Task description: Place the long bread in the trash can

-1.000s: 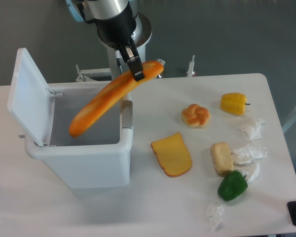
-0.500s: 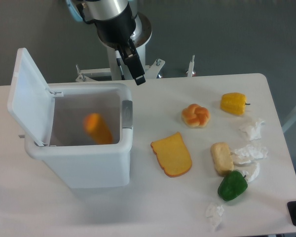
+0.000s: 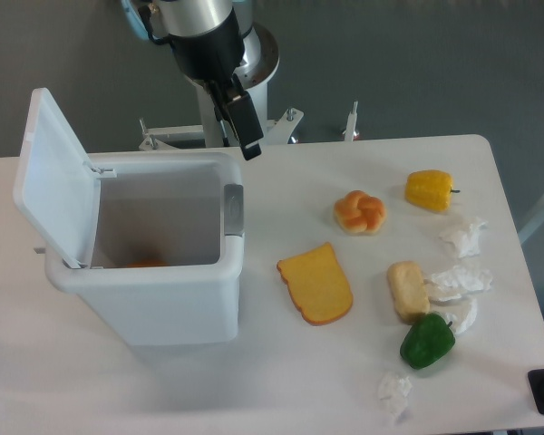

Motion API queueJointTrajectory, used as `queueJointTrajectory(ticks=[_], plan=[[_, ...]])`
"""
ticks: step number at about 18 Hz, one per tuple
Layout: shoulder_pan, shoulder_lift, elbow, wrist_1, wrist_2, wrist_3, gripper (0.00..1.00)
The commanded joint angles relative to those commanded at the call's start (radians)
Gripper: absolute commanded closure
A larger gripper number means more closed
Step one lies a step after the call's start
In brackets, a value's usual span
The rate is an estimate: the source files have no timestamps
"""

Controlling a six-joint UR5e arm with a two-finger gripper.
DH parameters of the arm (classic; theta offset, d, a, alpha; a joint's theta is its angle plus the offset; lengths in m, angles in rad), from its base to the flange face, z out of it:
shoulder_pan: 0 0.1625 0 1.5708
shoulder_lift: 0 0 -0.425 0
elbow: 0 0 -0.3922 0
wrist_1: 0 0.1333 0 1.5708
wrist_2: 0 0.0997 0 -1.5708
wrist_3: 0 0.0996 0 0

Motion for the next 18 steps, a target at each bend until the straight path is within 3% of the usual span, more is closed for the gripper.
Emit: queueJointTrajectory(ticks=[2, 7, 15, 18], plan=[[0.034, -0.003, -0.002, 0.006, -0.06, -0.093, 0.0], [0.152, -0.029, -0.005, 0.156, -0.235, -0.305, 0.0], [0.25, -0.044, -0.006, 0.153, -0.232, -0.298, 0.0], [0.258, -0.052, -0.04, 0.156, -0.22, -0.261, 0.0]])
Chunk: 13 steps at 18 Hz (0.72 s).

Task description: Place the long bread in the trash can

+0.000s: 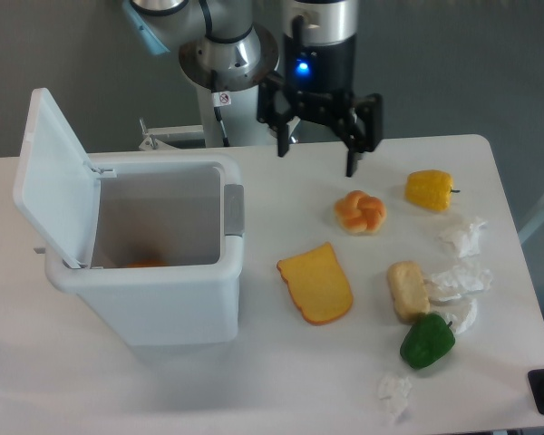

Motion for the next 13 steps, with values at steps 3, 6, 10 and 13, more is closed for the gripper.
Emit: queueJointTrajectory(ticks=[3, 6, 10, 13], plan=[[0.044, 0.006, 0.006, -0.008, 0.003, 0.055, 0.0], [0.084, 0.017, 0.0, -0.012, 0.006, 0.115, 0.0], [0.153, 0.041, -0.014, -0.061, 0.025, 0.228, 0.0], [0.204, 0.057, -0.017, -0.089, 0.025, 0.327, 0.0]])
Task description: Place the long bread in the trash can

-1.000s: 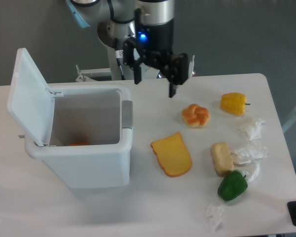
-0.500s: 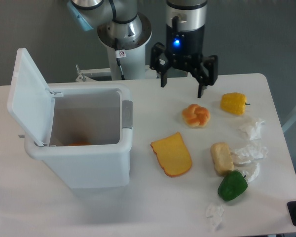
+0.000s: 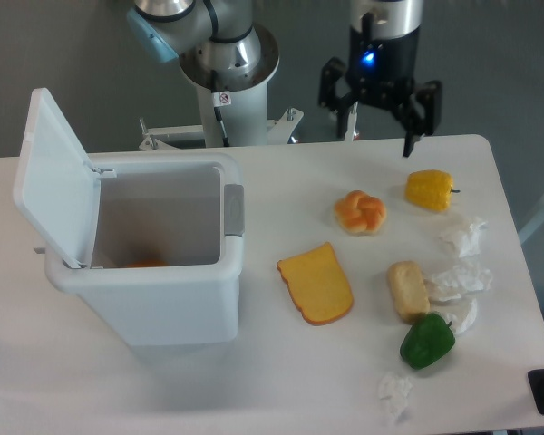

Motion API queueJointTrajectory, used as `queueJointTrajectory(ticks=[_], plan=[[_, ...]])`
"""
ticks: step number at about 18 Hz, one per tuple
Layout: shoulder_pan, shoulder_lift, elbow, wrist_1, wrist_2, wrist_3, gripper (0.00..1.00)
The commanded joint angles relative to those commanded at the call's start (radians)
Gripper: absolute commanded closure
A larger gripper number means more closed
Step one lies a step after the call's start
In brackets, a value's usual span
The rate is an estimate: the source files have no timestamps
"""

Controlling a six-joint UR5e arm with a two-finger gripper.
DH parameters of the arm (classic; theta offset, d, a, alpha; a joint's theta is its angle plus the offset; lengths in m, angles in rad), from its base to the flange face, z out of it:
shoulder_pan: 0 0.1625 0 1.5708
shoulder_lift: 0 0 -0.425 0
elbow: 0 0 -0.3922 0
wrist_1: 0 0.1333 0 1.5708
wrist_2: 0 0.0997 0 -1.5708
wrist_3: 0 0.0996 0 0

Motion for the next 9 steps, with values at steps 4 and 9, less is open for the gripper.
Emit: queueJointTrajectory(ticks=[4, 9], plan=[[0.045, 0.009, -0.008, -0.012, -0.006, 0.117, 0.0], [0.048, 0.014, -0.012, -0.011, -0.011, 0.118, 0.0]])
